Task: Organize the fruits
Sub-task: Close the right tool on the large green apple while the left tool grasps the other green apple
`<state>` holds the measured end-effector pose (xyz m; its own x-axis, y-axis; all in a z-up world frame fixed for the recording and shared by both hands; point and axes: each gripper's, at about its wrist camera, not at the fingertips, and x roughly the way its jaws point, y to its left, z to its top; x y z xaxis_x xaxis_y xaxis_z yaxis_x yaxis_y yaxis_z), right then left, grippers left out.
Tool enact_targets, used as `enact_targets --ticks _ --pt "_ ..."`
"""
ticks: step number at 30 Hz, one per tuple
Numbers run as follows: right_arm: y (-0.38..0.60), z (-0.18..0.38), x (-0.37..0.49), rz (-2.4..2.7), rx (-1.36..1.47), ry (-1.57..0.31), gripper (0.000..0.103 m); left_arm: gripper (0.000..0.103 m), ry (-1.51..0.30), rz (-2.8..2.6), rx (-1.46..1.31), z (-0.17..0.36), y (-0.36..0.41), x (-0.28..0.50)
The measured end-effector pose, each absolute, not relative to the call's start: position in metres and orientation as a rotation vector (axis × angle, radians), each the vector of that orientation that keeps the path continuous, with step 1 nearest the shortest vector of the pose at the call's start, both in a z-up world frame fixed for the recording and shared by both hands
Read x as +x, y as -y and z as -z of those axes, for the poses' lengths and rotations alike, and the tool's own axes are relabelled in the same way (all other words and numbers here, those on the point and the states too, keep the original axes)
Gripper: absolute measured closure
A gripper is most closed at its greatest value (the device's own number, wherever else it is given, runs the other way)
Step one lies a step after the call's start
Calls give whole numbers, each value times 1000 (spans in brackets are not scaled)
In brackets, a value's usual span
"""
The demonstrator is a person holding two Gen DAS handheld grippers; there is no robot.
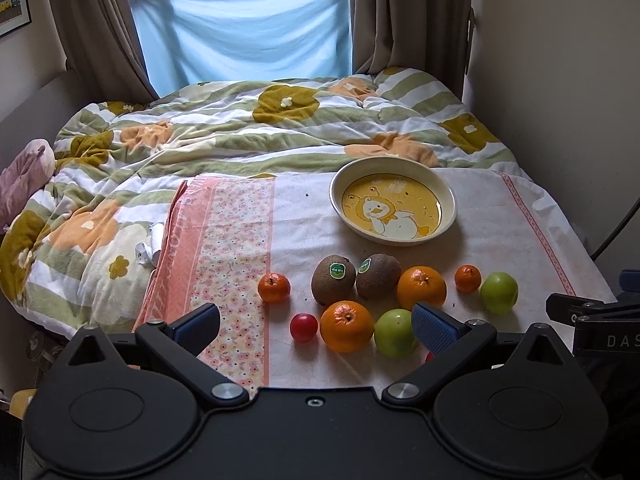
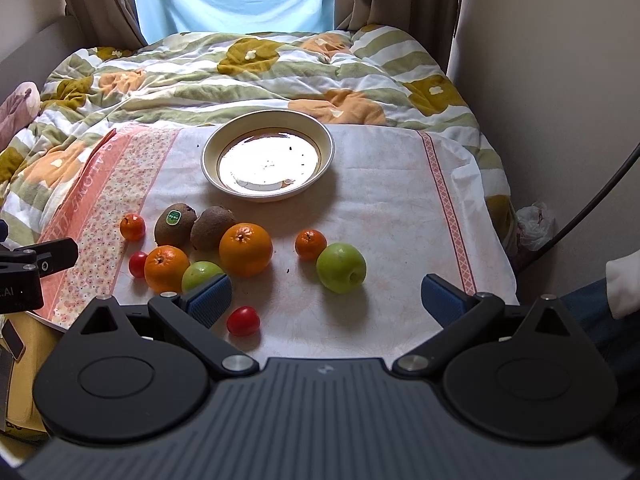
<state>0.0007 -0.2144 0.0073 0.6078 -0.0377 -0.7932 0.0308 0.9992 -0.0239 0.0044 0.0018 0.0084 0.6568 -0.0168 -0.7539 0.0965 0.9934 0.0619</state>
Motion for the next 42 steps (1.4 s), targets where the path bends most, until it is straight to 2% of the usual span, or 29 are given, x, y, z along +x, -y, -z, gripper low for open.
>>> enact_targets --ticks 7,17,26,27,30,39,42 --pt "229 22 14 49 -3 -925 0 0 -864 159 178 24 20 17" --pt "251 68 49 -39 15 -974 0 13 -938 189 192 79 54 43" --pt "258 97 72 -115 -17 -1019 0 22 -1059 111 84 117 76 53" --pt "259 99 75 -121 -18 -1023 0 26 -1073 97 69 120 76 55" --pt "259 107 81 -141 -32 -1043 0 34 -1112 65 6 128 75 62" --pt "258 121 92 -187 -44 -1072 0 34 -1129 0 -88 134 78 78" --pt "257 125 97 -198 -50 -1080 0 39 -1138 -24 -93 138 79 81"
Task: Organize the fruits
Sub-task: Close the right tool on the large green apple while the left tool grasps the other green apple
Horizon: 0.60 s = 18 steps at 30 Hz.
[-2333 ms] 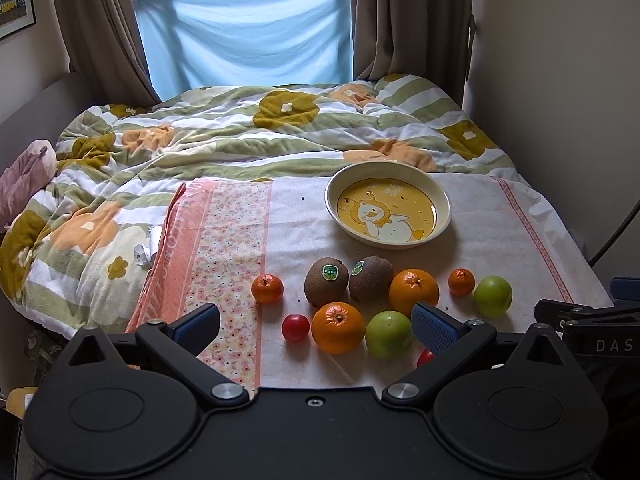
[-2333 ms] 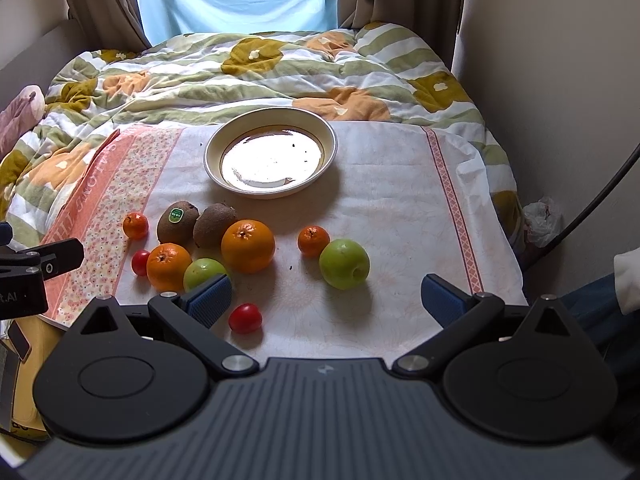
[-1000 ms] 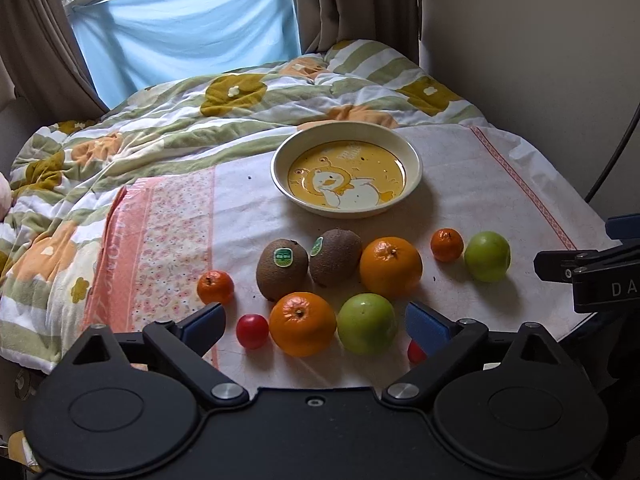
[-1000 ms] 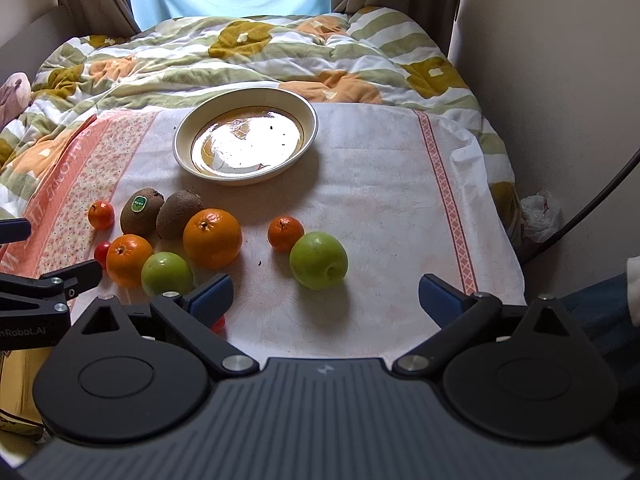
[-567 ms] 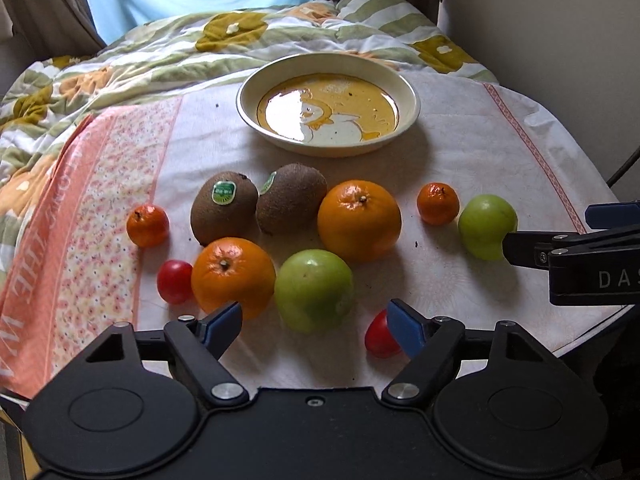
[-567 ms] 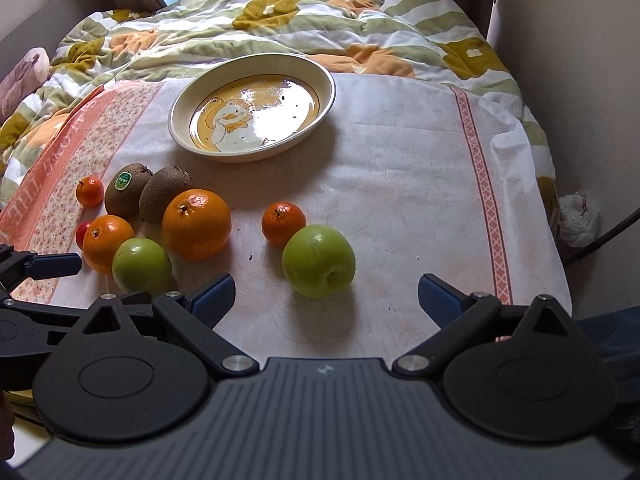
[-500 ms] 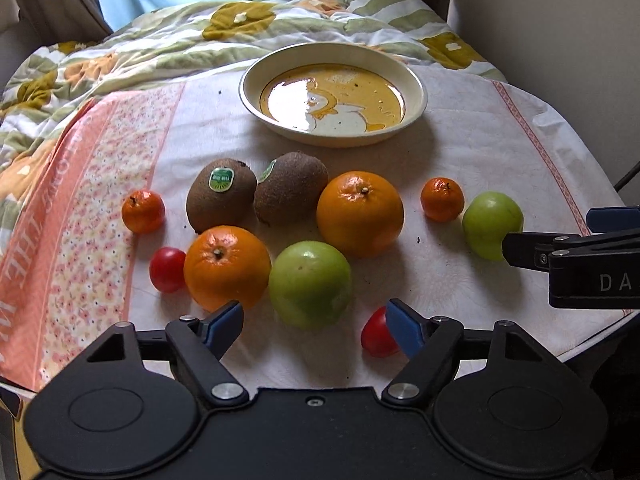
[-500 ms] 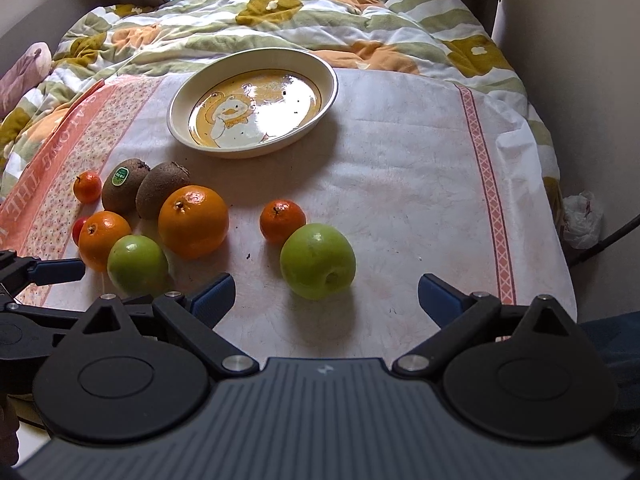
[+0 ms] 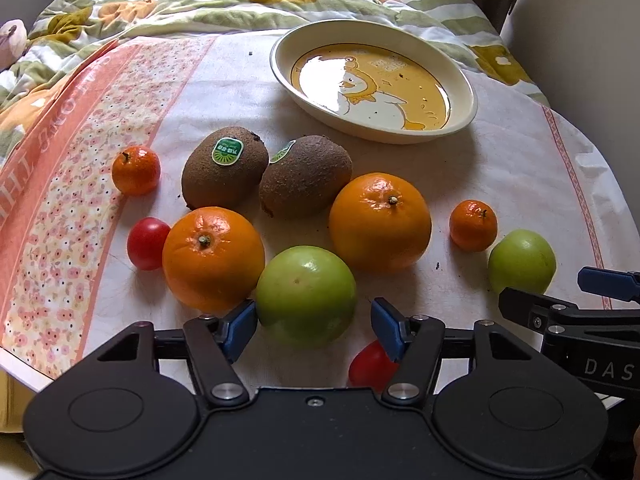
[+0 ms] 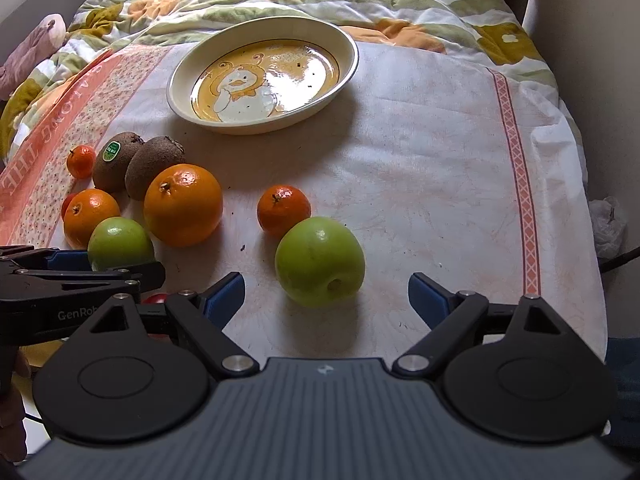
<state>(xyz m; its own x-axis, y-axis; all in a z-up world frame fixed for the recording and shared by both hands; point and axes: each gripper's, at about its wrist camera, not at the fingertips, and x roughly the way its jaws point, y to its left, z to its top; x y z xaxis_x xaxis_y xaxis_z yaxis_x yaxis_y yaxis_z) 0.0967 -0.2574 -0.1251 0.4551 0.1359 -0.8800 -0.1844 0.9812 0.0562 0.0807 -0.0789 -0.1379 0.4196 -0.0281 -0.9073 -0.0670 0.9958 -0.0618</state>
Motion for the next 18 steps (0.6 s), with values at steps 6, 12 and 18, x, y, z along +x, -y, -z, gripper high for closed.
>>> enact_targets --ticks 6,12,18 --pt "257 131 104 -207 -58 -1089 3 43 -1151 -54 -175 142 69 86" --pt "258 135 109 -211 -56 -1085 5 45 -1138 -54 -170 142 72 84" --pt "257 144 117 -232 -56 -1096 23 45 -1132 -51 -159 142 72 80"
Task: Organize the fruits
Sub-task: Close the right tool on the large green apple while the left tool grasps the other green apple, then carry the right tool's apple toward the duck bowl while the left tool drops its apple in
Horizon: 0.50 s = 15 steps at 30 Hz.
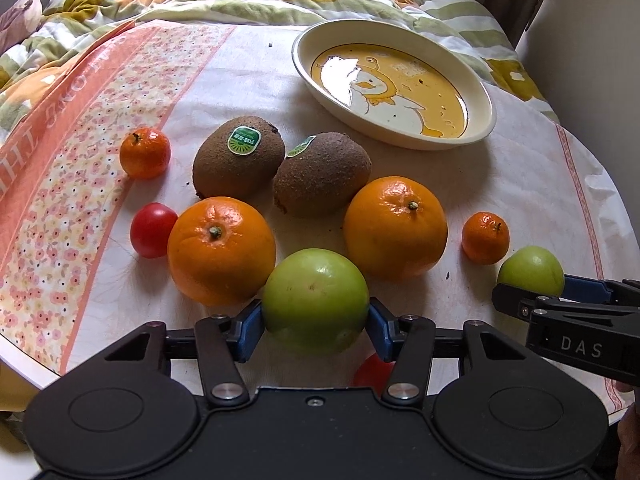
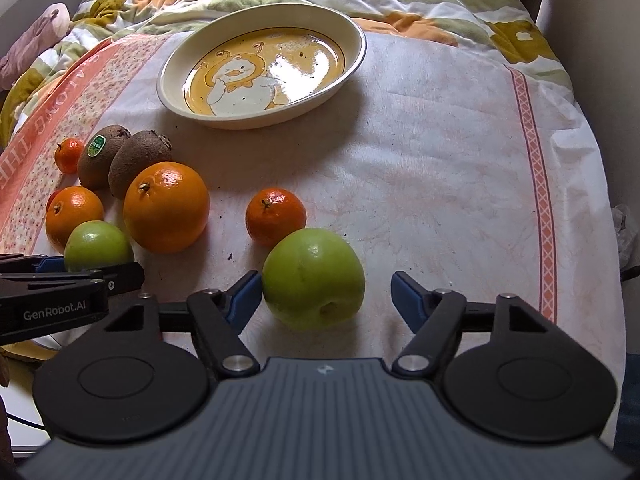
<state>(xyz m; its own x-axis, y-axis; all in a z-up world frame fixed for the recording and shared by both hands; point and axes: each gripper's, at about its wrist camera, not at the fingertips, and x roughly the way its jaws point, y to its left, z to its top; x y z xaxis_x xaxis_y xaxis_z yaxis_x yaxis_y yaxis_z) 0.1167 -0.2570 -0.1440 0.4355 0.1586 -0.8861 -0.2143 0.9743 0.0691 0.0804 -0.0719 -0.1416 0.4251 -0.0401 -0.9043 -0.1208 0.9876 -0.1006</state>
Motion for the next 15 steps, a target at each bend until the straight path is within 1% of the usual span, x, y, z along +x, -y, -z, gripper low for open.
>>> enact_targets --ticks 1,2,3,15 --pt "257 145 117 -238 -53 -1096 25 45 -1130 -49 -153 141 73 80" --pt "257 145 118 -246 -52 -1097 31 45 -1128 -48 -147 141 73 79" --pt "256 145 118 -254 -52 -1096 33 45 -1126 -46 -143 141 74 79" --pt "262 134 107 -256 -27 -1067 34 45 -1103 -31 -127 132 78 70"
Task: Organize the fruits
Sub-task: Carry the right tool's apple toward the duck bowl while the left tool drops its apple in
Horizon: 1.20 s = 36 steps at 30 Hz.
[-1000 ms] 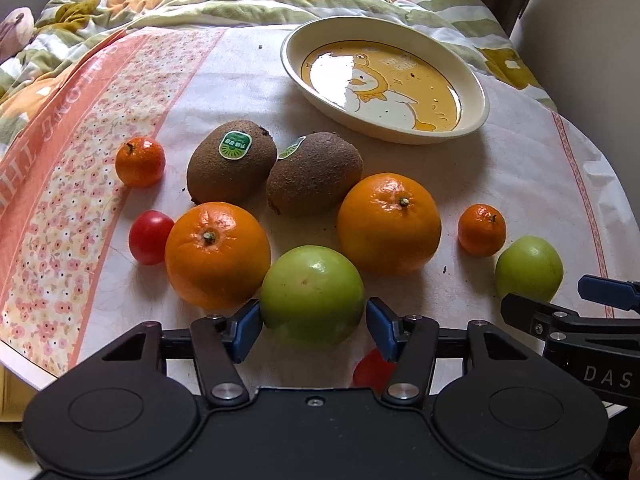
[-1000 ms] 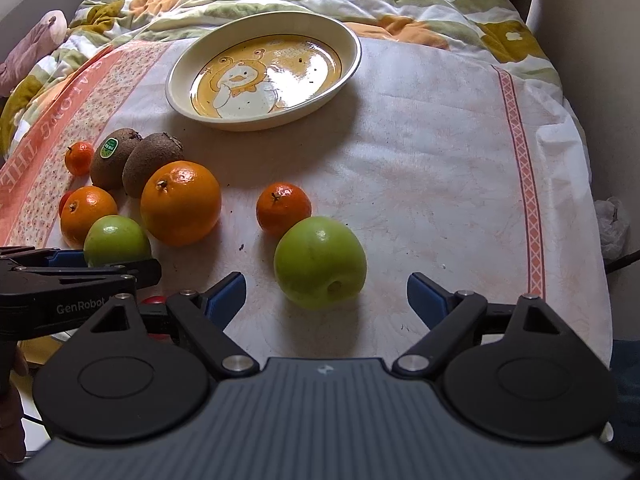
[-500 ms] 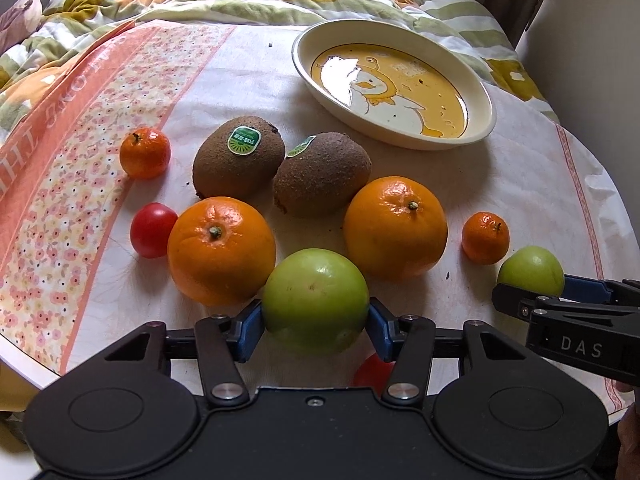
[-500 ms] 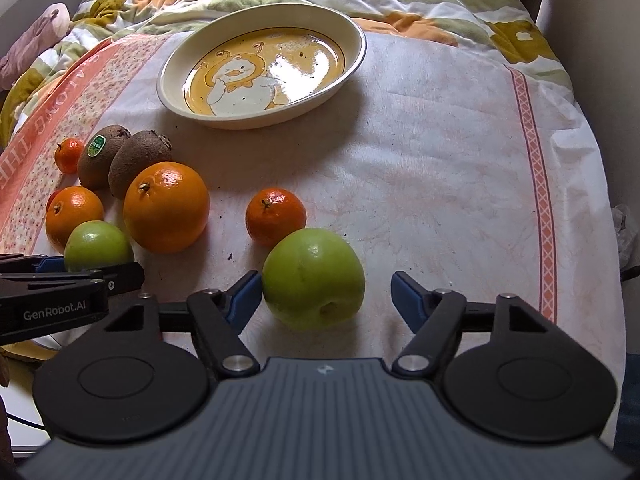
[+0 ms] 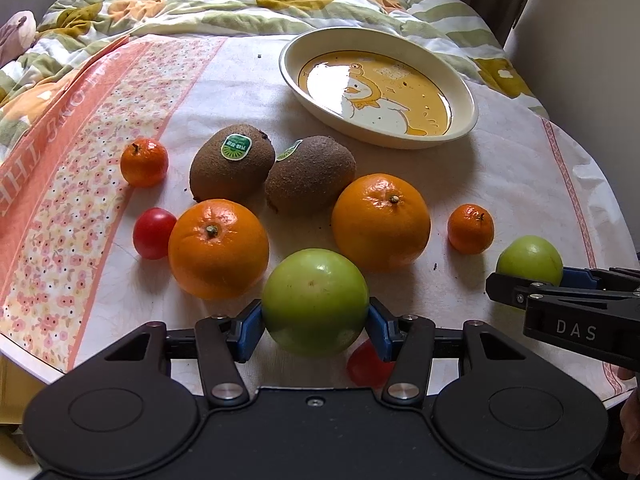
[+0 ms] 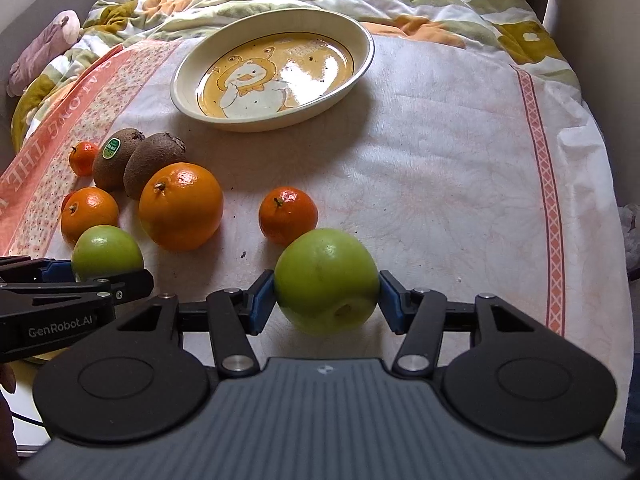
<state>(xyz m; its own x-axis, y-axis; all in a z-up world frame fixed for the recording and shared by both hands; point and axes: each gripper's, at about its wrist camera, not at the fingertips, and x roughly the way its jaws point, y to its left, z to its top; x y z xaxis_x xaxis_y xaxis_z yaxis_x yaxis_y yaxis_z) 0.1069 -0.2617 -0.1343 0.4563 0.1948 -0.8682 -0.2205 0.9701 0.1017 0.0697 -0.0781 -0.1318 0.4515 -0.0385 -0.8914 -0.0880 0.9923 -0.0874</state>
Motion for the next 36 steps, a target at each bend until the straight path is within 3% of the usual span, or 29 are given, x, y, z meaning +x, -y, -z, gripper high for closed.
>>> enact_targets --ticks 13,23,36 --pt "269 76 89 -260 1 -961 34 45 -962 -6 -85 69 80 61" --pt "261 23 113 -272 7 -860 34 45 -817 8 -37 3 55 99" --pt "234 15 203 -180 37 -847 34 45 -835 153 60 8 34 197"
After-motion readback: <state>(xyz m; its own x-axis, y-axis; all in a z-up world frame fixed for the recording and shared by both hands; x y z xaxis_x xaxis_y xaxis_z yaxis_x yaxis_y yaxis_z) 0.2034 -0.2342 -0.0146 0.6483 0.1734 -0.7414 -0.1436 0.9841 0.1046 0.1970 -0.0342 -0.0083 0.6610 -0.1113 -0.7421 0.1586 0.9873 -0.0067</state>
